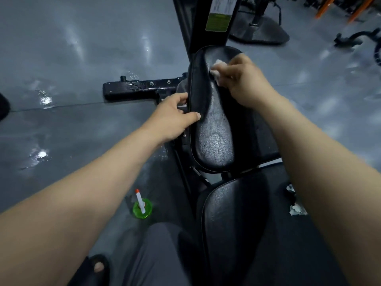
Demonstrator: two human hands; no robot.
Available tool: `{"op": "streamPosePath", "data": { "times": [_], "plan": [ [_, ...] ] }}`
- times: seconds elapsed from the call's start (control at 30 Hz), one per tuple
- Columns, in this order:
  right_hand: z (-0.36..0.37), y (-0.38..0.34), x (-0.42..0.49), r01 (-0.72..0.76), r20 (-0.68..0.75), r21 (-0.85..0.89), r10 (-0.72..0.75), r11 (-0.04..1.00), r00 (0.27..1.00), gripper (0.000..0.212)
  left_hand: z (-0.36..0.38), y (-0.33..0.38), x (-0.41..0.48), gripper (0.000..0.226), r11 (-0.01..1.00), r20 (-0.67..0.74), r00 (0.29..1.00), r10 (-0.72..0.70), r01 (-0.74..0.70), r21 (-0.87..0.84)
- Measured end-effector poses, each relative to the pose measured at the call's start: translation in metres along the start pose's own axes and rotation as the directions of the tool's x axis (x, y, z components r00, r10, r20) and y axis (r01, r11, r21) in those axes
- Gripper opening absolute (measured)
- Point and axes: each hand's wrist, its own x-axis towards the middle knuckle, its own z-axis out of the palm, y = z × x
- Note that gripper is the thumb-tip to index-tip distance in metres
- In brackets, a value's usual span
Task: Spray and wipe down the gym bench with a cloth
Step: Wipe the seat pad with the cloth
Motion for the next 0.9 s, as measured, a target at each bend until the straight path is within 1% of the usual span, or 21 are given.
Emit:
{"op": "streamPosePath", "data": {
  "times": [0.07,0.13,0.23,0.27,0.3,0.37,0.4,0.47,0.5,0.57,0.67,0.7,0.73,0.8,0.9],
  "plan": [
    [0.005,-0.001,0.008,0.015,-0.032,-0.079,-0.018,0.997,0.999,0.031,-0.001,-0.003,-0.001,0.070,1.000,-0.008,1.000,0.020,-0.020,-0.011],
    [0.010,-0.012,-0.006,0.075,-0.035,-0.140,-0.081,0.987,0.996,0.032,-0.002,-0.004,-0.002,0.070,0.999,0.000,0.999,0.034,-0.034,-0.017],
    [0.019,-0.023,-0.038,0.231,0.053,-0.163,-0.226,0.959,0.973,0.036,-0.004,-0.004,-0.004,0.072,1.000,0.025,1.000,0.015,-0.015,-0.009],
    [0.019,-0.024,-0.043,0.263,0.070,-0.173,-0.255,0.949,0.965,0.036,-0.005,-0.007,-0.004,0.070,1.000,0.027,1.000,0.002,-0.002,-0.019],
    [0.019,-0.025,-0.040,0.274,0.080,-0.182,-0.264,0.944,0.961,0.035,-0.006,-0.008,-0.004,0.062,0.999,0.036,0.999,-0.027,0.028,-0.029],
    [0.019,-0.023,-0.023,0.227,0.052,-0.216,-0.221,0.950,0.974,0.034,-0.008,-0.011,-0.006,0.039,0.996,0.058,0.995,-0.081,0.083,-0.038],
    [0.021,-0.021,-0.011,0.194,0.022,-0.242,-0.195,0.951,0.981,0.034,-0.008,-0.012,-0.005,0.034,0.995,0.056,0.995,-0.088,0.091,-0.047],
    [0.024,-0.023,0.011,0.110,-0.023,-0.290,-0.122,0.951,0.992,0.038,-0.008,-0.011,-0.004,0.033,0.992,0.057,0.993,-0.103,0.107,-0.064],
    [0.026,-0.024,0.017,0.092,-0.027,-0.309,-0.105,0.947,0.994,0.040,-0.008,-0.009,-0.004,0.036,0.991,0.062,0.992,-0.106,0.111,-0.075],
    [0.031,-0.030,0.013,0.142,0.013,-0.337,-0.146,0.931,0.989,0.043,-0.006,-0.008,-0.003,0.042,0.985,0.070,0.990,-0.123,0.130,-0.111],
    [0.033,-0.034,-0.013,0.329,0.096,-0.307,-0.315,0.893,0.944,0.039,-0.005,-0.005,-0.004,0.047,0.979,0.087,0.990,-0.109,0.122,-0.163],
    [0.032,-0.032,-0.016,0.365,0.106,-0.294,-0.350,0.883,0.931,0.037,-0.006,-0.005,-0.004,0.047,0.978,0.094,0.990,-0.108,0.123,-0.168],
    [0.030,-0.030,-0.011,0.380,0.113,-0.286,-0.362,0.880,0.925,0.035,-0.006,-0.005,-0.003,0.043,0.978,0.094,0.990,-0.103,0.118,-0.173],
    [0.029,-0.026,0.011,0.344,0.085,-0.289,-0.334,0.894,0.939,0.031,-0.008,-0.004,-0.005,0.033,0.981,0.102,0.990,-0.101,0.117,-0.158],
    [0.033,-0.020,0.049,0.243,0.039,-0.302,-0.243,0.922,0.969,0.038,-0.009,-0.006,-0.006,0.034,0.984,0.095,0.988,-0.119,0.130,-0.119]
  ]
}}
